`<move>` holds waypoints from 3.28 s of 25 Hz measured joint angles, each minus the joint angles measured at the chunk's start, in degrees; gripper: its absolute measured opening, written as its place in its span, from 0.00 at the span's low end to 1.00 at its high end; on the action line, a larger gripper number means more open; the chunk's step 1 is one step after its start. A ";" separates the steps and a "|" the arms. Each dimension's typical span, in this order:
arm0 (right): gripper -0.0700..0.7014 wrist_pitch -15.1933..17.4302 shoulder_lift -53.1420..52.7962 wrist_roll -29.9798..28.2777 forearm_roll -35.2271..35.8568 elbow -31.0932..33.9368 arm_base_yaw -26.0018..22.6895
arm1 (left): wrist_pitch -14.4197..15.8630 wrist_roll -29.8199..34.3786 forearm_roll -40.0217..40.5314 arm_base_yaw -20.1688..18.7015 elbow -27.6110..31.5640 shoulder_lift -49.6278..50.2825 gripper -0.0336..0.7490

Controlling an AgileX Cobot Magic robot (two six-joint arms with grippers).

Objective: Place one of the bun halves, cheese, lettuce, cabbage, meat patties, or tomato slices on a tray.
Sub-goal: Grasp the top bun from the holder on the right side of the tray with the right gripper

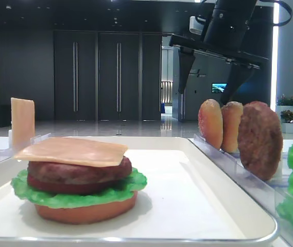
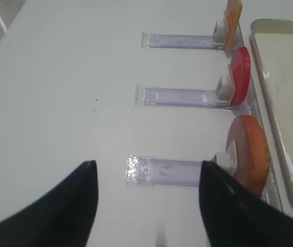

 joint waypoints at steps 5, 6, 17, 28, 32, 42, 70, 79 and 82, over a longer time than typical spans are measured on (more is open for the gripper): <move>0.81 -0.05 0.00 -0.39 1.23 0.00 0.00 | 0.00 0.00 0.00 0.00 0.00 0.00 0.64; 0.81 -0.05 0.00 -0.44 1.23 0.00 0.00 | 0.00 0.00 0.00 0.00 0.00 0.00 0.64; 0.81 0.23 1.09 -0.63 1.23 0.00 0.00 | 0.00 0.00 0.00 0.00 0.00 0.00 0.64; 0.78 -0.05 1.97 -0.79 0.08 0.00 0.00 | 0.00 0.00 0.00 0.00 0.00 0.00 0.64; 0.75 -0.30 1.97 -0.75 -1.20 0.00 0.00 | 0.00 0.00 0.00 0.00 0.00 0.00 0.64; 0.73 -1.16 1.97 -0.51 -3.61 -0.01 0.30 | 0.00 0.00 0.00 0.00 0.00 0.00 0.64; 0.73 -1.28 1.97 -0.40 -6.48 -0.06 0.58 | 0.00 -0.11 0.00 0.00 0.00 0.00 0.64; 0.73 -1.28 1.97 -0.40 -6.66 -0.06 0.58 | 0.00 -0.18 0.00 0.00 0.00 0.00 0.64; 0.73 -1.28 1.97 -0.40 -6.66 -0.06 0.58 | 0.00 -0.18 0.00 0.00 0.00 0.00 0.64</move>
